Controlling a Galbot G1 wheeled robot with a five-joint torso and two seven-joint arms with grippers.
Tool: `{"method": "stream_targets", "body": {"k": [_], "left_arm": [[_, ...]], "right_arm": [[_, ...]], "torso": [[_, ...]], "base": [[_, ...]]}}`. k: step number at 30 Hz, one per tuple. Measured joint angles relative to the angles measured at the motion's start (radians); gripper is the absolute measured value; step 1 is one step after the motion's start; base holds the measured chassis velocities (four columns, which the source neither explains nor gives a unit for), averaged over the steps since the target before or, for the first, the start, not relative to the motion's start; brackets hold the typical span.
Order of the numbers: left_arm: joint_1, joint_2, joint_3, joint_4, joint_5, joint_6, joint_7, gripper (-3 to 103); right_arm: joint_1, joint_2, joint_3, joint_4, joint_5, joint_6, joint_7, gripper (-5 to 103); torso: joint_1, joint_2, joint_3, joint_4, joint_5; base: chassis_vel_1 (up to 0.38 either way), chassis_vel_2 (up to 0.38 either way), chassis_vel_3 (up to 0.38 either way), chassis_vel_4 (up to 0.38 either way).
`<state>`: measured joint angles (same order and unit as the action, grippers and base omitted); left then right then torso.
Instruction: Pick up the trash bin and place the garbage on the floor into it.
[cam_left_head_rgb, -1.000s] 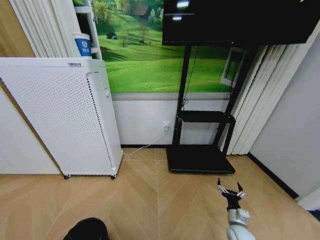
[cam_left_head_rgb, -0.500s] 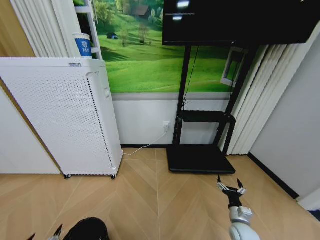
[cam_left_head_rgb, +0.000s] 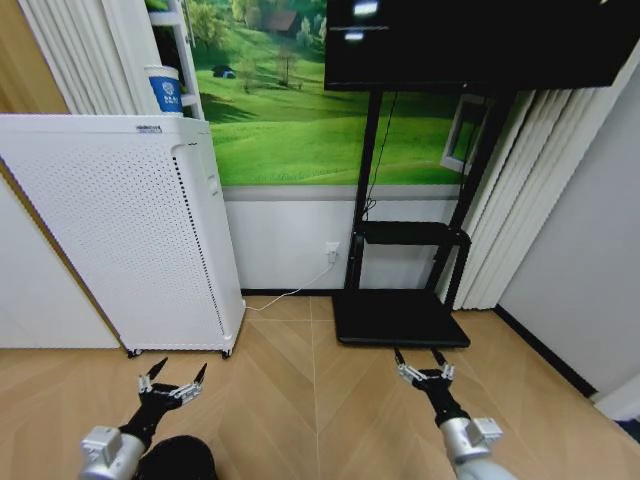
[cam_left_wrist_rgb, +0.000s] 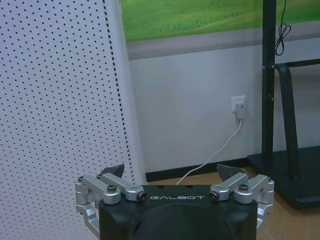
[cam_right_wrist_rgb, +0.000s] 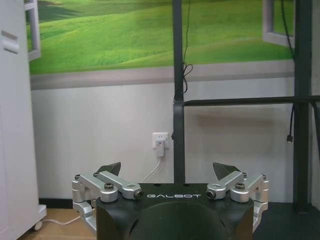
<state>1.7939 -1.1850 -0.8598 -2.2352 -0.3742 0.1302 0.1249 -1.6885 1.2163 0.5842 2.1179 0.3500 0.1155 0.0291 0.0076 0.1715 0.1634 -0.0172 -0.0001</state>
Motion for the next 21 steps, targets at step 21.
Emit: {"method": "stream_targets", "body": {"k": [21], "left_arm": [[-0.024,-0.017,0.007,-0.017,-0.034,0.009,0.007,100]], "right_arm": [[-0.001,0.04,-0.005,0.006,-0.081,0.003,0.034,100]], "torso": [[0.0,0.0,0.0,-0.0004,0.0001]], "base": [[0.0,0.0,0.0,0.0]]}}
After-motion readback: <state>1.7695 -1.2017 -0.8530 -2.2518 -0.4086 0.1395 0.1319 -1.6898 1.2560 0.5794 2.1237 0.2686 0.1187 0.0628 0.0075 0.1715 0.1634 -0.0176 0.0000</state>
